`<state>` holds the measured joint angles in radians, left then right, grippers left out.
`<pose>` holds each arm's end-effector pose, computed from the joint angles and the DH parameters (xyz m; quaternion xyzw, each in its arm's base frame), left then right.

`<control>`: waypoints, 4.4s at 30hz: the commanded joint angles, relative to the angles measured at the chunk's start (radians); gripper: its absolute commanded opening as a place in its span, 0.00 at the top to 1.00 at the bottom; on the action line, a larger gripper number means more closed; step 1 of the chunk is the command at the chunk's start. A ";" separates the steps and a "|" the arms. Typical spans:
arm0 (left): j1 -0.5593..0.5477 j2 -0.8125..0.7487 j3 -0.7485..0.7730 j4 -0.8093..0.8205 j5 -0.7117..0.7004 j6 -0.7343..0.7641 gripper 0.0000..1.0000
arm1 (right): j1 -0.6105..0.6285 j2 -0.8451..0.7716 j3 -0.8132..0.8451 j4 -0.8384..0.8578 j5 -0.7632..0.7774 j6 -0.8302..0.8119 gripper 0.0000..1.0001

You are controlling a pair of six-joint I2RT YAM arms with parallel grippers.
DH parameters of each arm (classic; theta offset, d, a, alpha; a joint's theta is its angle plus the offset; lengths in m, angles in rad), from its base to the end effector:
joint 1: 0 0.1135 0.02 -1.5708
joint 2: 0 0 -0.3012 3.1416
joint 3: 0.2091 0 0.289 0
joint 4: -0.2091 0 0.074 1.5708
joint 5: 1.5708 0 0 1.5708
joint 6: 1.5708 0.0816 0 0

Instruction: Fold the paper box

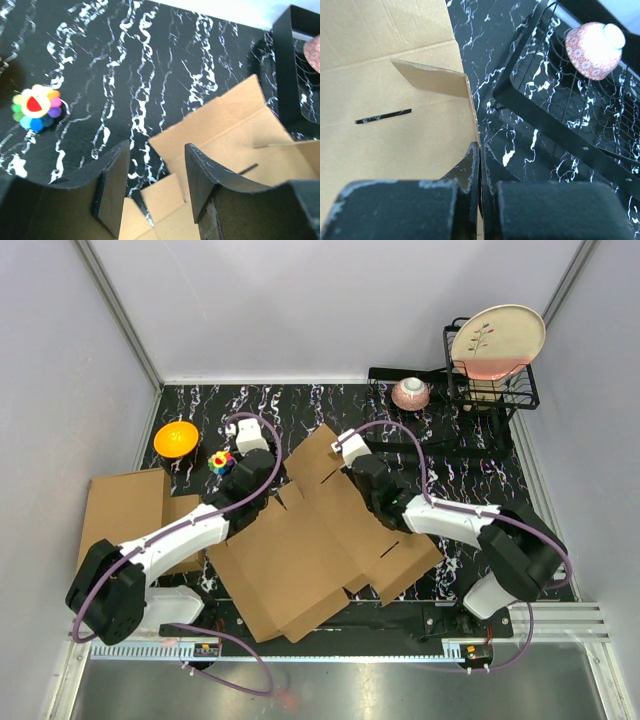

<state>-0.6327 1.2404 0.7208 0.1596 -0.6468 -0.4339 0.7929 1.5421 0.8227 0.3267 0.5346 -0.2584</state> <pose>0.2933 -0.1541 0.2611 -0.1026 0.7937 -0.0493 0.5975 0.3081 0.2535 0.2182 -0.2755 0.7673 -0.0703 0.5748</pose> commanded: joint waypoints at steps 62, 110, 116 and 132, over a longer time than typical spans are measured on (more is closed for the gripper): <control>-0.120 -0.027 -0.248 0.098 0.174 -0.259 0.66 | -0.270 0.105 0.136 -0.307 -0.399 0.347 0.19; -0.134 -0.045 -0.253 0.090 0.164 -0.252 0.67 | -0.304 0.196 0.156 -0.224 -0.622 0.346 0.59; -0.136 -0.047 -0.254 0.089 0.161 -0.253 0.67 | -0.305 0.220 0.190 -0.209 -0.625 0.351 0.73; -0.133 -0.104 -0.035 -0.156 -0.006 -0.203 0.60 | -0.170 0.067 0.147 -0.276 -0.248 -0.011 1.00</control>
<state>-0.7650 1.1786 0.5579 0.0738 -0.5369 -0.6697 0.5426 1.7210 0.9760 0.0528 0.0879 -0.0597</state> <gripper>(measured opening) 0.383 0.018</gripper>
